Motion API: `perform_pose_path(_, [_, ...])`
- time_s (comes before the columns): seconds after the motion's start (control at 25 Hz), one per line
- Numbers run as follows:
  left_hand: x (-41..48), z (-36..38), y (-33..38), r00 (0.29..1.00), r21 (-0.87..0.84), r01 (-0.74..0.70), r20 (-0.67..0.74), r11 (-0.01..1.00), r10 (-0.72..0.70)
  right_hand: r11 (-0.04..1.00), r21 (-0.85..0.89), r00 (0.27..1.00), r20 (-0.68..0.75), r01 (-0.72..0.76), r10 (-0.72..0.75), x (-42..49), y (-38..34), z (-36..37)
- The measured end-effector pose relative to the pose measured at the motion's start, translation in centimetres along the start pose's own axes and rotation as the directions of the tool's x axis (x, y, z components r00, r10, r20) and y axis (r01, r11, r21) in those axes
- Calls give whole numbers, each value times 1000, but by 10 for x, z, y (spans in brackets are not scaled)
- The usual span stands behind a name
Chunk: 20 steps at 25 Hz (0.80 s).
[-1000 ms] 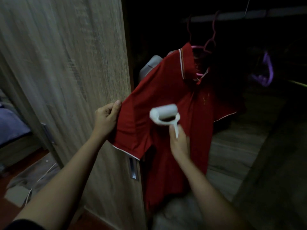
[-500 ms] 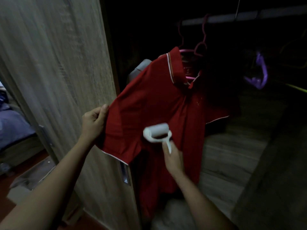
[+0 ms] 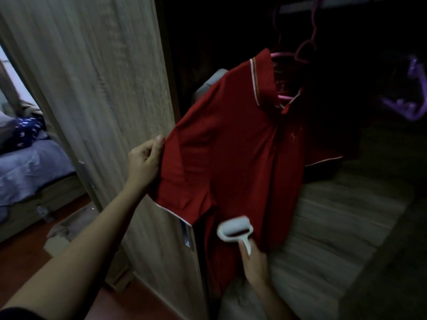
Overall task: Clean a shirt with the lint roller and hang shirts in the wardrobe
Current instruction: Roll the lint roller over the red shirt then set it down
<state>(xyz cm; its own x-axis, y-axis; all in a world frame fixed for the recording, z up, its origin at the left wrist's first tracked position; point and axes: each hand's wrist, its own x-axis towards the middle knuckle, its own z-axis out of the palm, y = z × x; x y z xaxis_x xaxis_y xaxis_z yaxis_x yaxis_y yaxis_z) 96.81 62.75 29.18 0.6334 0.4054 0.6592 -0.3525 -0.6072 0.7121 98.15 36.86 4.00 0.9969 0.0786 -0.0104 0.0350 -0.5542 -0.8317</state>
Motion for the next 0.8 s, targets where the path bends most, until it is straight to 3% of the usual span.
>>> perform_pose_path(0.08, [0, 2, -3, 1000, -5, -2, 2, 1000, 2, 997, -65, 997, 56, -51, 54, -4, 27, 10])
perform_pose_path(0.2, [0, 1, -2, 1000, -25, -23, 17, 999, 23, 999, -39, 999, -45, -28, 26, 3, -6, -7])
perform_pose_path(0.28, [-1, 0, -1, 999, -10, -36, 17, 999, 36, 979, 94, 968, -195, 180, -159, 12, -61, -38])
perform_pose_path(0.36, [-1, 0, 2, 999, 3, -42, 14, 999, 42, 887, 156, 852, -389, 434, -349, 26, -120, -72])
perform_pose_path(0.44, [-1, -1, 3, 999, 9, -43, 24, 999, 43, 809, 159, 765, -469, 565, -442, 37, -158, -90])
perform_pose_path(0.48, [-1, -1, 3, 998, 4, -48, 31, 999, 48, 799, 179, 762, -473, 574, -442, 42, -162, -88])
perform_pose_path(0.64, [0, -1, 3, 997, -7, -57, 49, 998, 57, 886, 232, 882, -359, 401, -306, 40, -97, -29])
perform_pose_path(0.8, [1, 0, 0, 997, -32, -48, 59, 998, 49, 997, -32, 994, -83, 63, -65, 32, -2, 34])
